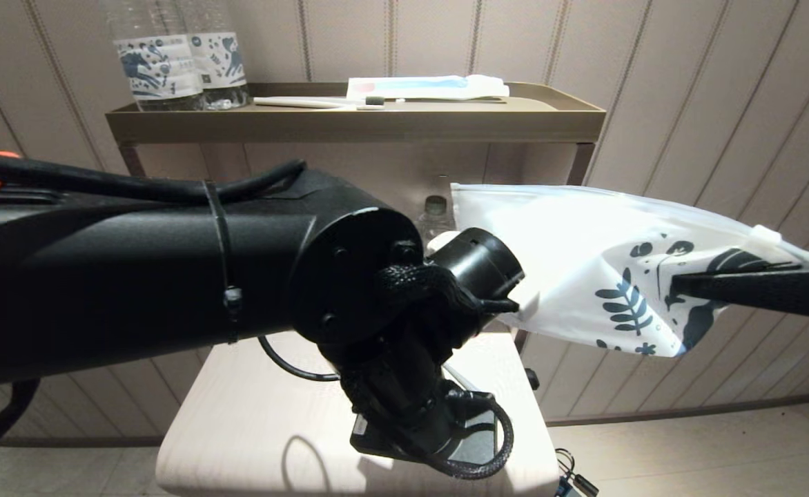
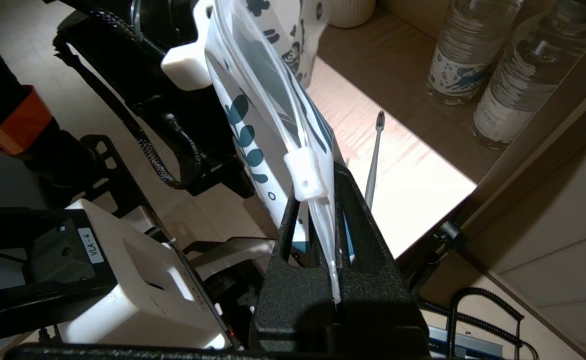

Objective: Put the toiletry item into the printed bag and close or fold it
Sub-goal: Pick up a toothbrush

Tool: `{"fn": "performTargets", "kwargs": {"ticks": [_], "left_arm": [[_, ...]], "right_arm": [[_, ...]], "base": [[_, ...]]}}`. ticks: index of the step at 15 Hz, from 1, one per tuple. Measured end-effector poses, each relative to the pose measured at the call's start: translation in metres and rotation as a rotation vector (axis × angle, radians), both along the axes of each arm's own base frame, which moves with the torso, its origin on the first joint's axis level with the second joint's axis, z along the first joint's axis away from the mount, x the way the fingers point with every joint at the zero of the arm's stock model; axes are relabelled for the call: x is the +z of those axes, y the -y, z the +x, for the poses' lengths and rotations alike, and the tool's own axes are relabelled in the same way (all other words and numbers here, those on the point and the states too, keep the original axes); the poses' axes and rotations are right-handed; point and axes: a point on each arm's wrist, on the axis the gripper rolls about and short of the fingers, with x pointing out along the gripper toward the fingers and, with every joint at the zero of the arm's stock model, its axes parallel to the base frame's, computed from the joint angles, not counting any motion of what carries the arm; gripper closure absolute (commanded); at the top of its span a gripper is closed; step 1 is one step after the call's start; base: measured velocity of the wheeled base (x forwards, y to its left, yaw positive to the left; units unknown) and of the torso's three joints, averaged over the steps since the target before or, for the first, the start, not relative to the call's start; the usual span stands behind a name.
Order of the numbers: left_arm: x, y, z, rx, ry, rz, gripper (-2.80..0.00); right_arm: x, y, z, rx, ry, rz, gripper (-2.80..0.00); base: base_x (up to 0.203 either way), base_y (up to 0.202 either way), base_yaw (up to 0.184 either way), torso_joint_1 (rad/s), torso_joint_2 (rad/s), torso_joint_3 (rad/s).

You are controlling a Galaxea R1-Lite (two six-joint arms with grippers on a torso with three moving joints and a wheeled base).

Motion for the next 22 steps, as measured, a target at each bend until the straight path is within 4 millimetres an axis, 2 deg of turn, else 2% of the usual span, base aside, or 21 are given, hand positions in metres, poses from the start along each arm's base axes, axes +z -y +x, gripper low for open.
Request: {"fn": "performTargets", "kwargs": {"ticks": [4, 8, 9, 10, 18, 22], "left_arm": [[-0.007, 0.012, -0.004, -0.028, -0.041, 0.068, 0.0], [-0.01, 0.025, -0.006, -0.055, -0.016, 0.034, 0.0], [-0.01, 0.026, -0.006, -0.055, -0.015, 0.032, -1.49], [-0.012, 0.027, -0.006, -0.055, -0.015, 0.033, -2.8], [-0.015, 0.046, -0.001, 0.0, 0.031, -0.08, -2.8], [-0.02, 0.041, 0.009, 0.046, 0.015, -0.062, -2.8]], "right_arm": [[-0.001, 0.001, -0.002, 0.001, 0.001, 0.0, 0.0], [-0.002, 0.001, -0.004, 0.002, -0.001, -0.001, 0.0], [-0.002, 0.001, -0.004, 0.002, 0.0, 0.001, 0.0], [-0.002, 0.002, -0.005, 0.001, 0.001, 0.002, 0.0], [0.002, 0.006, -0.016, -0.006, 0.023, 0.022, 0.0], [0.006, 0.014, -0.021, -0.055, 0.049, 0.031, 0.0]], "base": [[0.0, 0.0, 0.0, 0.0, 0.0, 0.0], [0.0, 0.0, 0.0, 0.0, 0.0, 0.0], [0.0, 0.0, 0.0, 0.0, 0.0, 0.0], [0.0, 0.0, 0.0, 0.0, 0.0, 0.0], [0.0, 0.0, 0.0, 0.0, 0.0, 0.0], [0.0, 0.0, 0.0, 0.0, 0.0, 0.0]]}}
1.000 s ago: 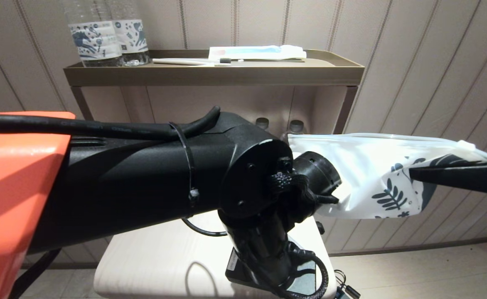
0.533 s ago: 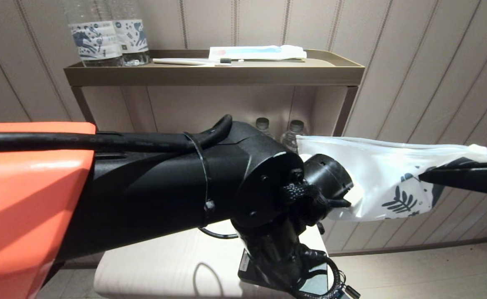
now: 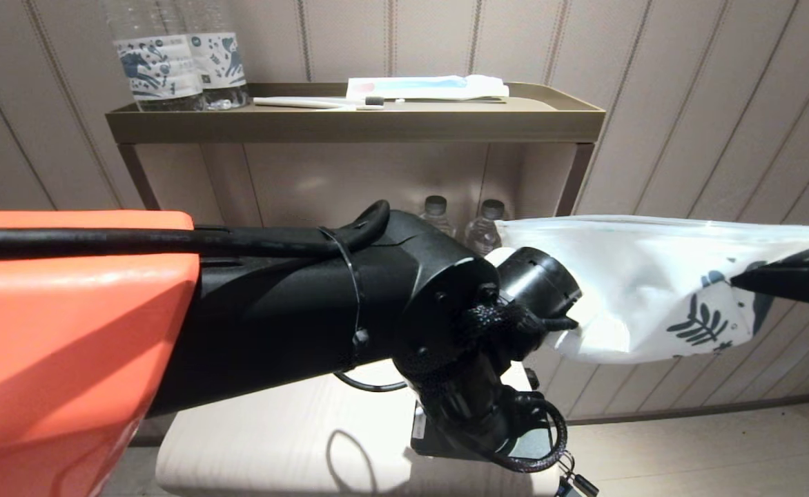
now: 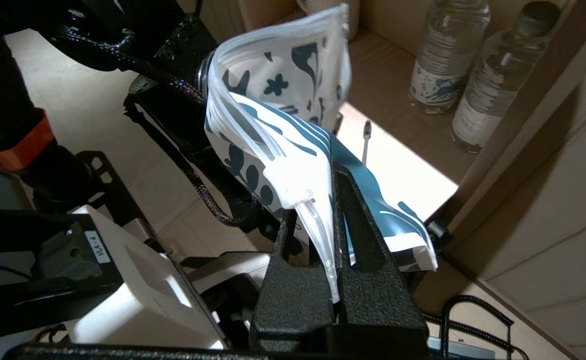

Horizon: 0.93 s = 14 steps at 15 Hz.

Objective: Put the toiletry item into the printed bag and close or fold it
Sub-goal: Pick up a toothbrush

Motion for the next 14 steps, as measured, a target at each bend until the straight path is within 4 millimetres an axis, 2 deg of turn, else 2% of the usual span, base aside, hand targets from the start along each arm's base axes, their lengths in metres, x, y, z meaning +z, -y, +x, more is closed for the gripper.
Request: {"fn": "performTargets", "kwargs": {"ticks": [2, 7, 14], "left_arm": [[-0.002, -0.007, 0.003, 0.017, -0.023, 0.039, -2.8], [0.0, -0.029, 0.025, 0.111, -0.046, 0.05, -2.8], [-0.003, -0.027, 0.031, 0.142, -0.052, 0.043, -2.8]], "right_arm": [[0.002, 0.005, -0.003, -0.034, 0.014, 0.003, 0.0], [0.004, 0.011, -0.015, -0.072, 0.048, 0.012, 0.0], [0.01, 0.017, -0.028, -0.108, 0.098, 0.027, 0.0]], "base": [[0.0, 0.0, 0.0, 0.0, 0.0, 0.0], [0.0, 0.0, 0.0, 0.0, 0.0, 0.0], [0.0, 0.0, 0.0, 0.0, 0.0, 0.0]]}}
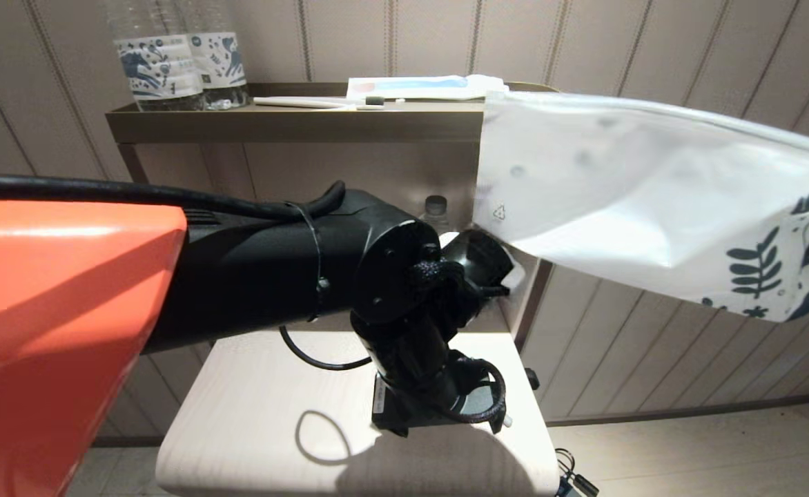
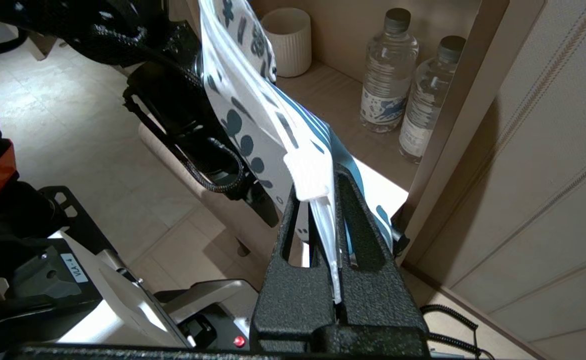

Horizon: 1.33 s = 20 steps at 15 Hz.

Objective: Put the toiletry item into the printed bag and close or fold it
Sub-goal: Pick up a toothbrush

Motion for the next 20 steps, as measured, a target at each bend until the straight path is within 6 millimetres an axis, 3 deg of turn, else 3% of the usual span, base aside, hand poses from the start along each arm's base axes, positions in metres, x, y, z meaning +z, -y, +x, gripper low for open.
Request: {"fn": "performTargets", "kwargs": {"ticks": [7, 12, 20], "left_arm": [[-0.02, 0.016, 0.014, 0.005, 0.02, -0.028, -2.8], [-0.032, 0.029, 0.024, 0.109, 0.083, -0.063, -2.8], [-0.052, 0.035, 0.029, 0.171, 0.105, -0.015, -2.8]], "right_arm": [[-0.003, 0.001, -0.006, 0.006, 0.006, 0.002, 0.0], [-0.01, 0.002, -0.011, 0.014, -0.003, -0.001, 0.0], [-0.022, 0.002, -0.013, 0.025, -0.033, -0.004, 0.0]], "base": [[0.0, 0.0, 0.0, 0.0, 0.0, 0.0], [0.0, 0.0, 0.0, 0.0, 0.0, 0.0], [0.0, 0.0, 0.0, 0.0, 0.0, 0.0]]}}
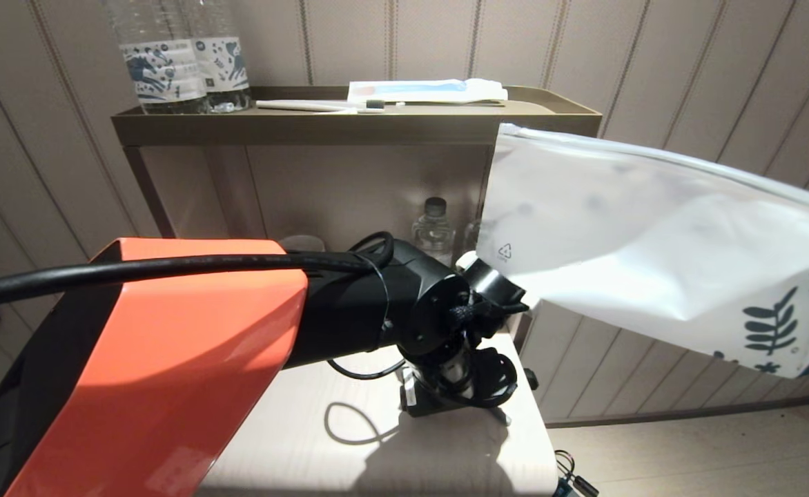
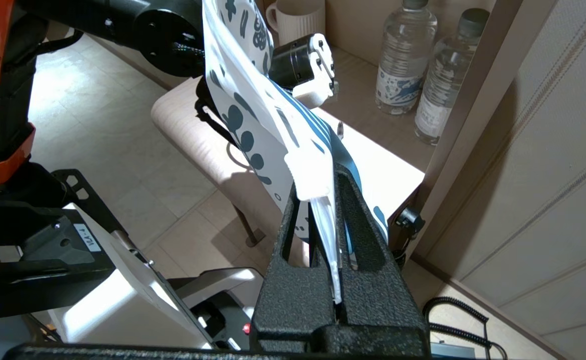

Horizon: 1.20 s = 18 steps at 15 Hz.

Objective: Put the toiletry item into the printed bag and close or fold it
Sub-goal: Pick up a toothbrush

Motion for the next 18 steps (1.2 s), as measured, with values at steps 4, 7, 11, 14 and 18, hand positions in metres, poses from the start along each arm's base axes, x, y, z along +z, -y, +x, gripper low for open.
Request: {"fn": "performTargets", "kwargs": {"ticks": [4, 7, 11, 14, 18], "left_arm": [[-0.004, 0.003, 0.001, 0.052, 0.088, 0.05, -2.8], [0.0, 0.012, -0.012, 0.056, 0.18, 0.084, -2.8], [0.001, 0.021, -0.025, 0.094, 0.324, 0.151, -2.8], [0.004, 0.027, -0.034, 0.089, 0.379, 0.158, -2.8], [0.002, 0.028, -0.036, 0.08, 0.425, 0.213, -2.8]], "right_arm": [[-0.005, 0.001, -0.003, 0.002, -0.002, 0.001, 0.0], [-0.007, 0.001, -0.005, 0.004, 0.002, 0.002, 0.0], [-0.007, 0.002, -0.011, 0.02, 0.017, 0.009, 0.0], [-0.008, 0.003, -0.015, 0.023, 0.022, 0.011, 0.0], [-0.011, 0.003, -0.017, 0.037, 0.012, 0.032, 0.0]], "base": [[0.0, 0.0, 0.0, 0.0, 0.0, 0.0], [0.0, 0.0, 0.0, 0.0, 0.0, 0.0], [0.0, 0.0, 0.0, 0.0, 0.0, 0.0], [0.0, 0.0, 0.0, 0.0, 0.0, 0.0], [0.0, 0.0, 0.0, 0.0, 0.0, 0.0]]}}
